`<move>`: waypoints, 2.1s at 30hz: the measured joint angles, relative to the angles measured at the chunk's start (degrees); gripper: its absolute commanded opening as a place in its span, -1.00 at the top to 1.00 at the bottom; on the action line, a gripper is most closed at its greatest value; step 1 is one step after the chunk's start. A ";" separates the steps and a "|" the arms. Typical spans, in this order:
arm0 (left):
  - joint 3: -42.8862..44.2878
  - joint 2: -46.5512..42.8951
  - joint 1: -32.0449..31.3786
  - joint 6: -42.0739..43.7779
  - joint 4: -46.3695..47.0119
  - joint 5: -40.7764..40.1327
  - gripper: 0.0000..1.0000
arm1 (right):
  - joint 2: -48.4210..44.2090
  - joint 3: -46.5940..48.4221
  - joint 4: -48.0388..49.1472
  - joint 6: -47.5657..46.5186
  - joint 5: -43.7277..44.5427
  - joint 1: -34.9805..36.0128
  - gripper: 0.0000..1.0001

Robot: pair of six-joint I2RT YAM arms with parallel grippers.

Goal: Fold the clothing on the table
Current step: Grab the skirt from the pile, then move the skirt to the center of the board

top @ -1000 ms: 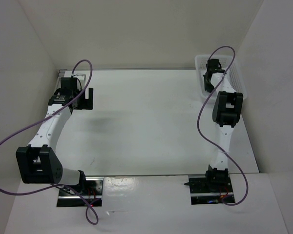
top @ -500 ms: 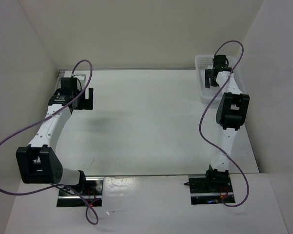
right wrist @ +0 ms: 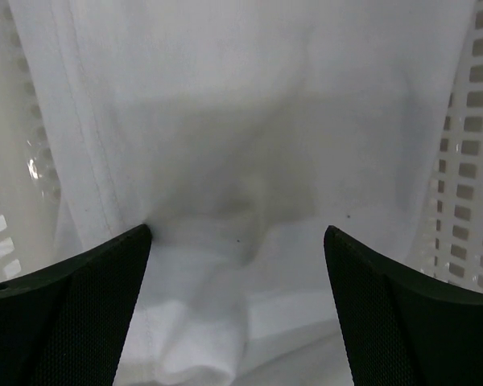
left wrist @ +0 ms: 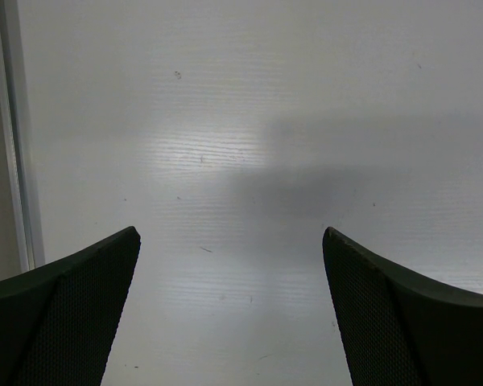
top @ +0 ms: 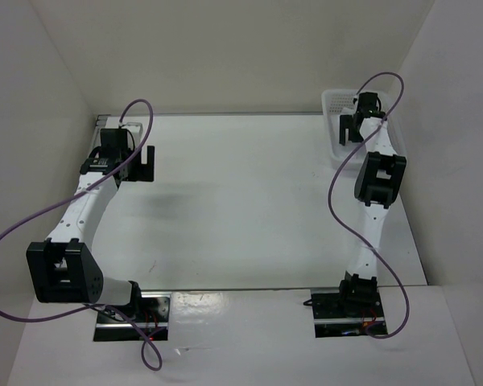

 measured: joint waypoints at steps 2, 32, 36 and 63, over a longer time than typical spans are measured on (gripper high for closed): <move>-0.09 0.00 0.00 0.04 0.02 0.04 -1.00 | 1.64 2.86 -0.72 -0.02 -0.52 -0.02 -0.66; -0.20 -0.07 0.00 0.20 0.17 1.25 -1.00 | 3.43 41.22 -28.83 1.99 -11.26 -0.59 1.00; -0.22 -0.15 0.00 0.20 0.15 1.79 -1.00 | -10.99 37.64 -29.24 2.62 -14.62 -0.59 1.00; -0.59 -4.02 0.00 1.49 0.31 5.07 -1.00 | -59.12 -41.09 -13.84 2.69 6.58 38.42 -0.92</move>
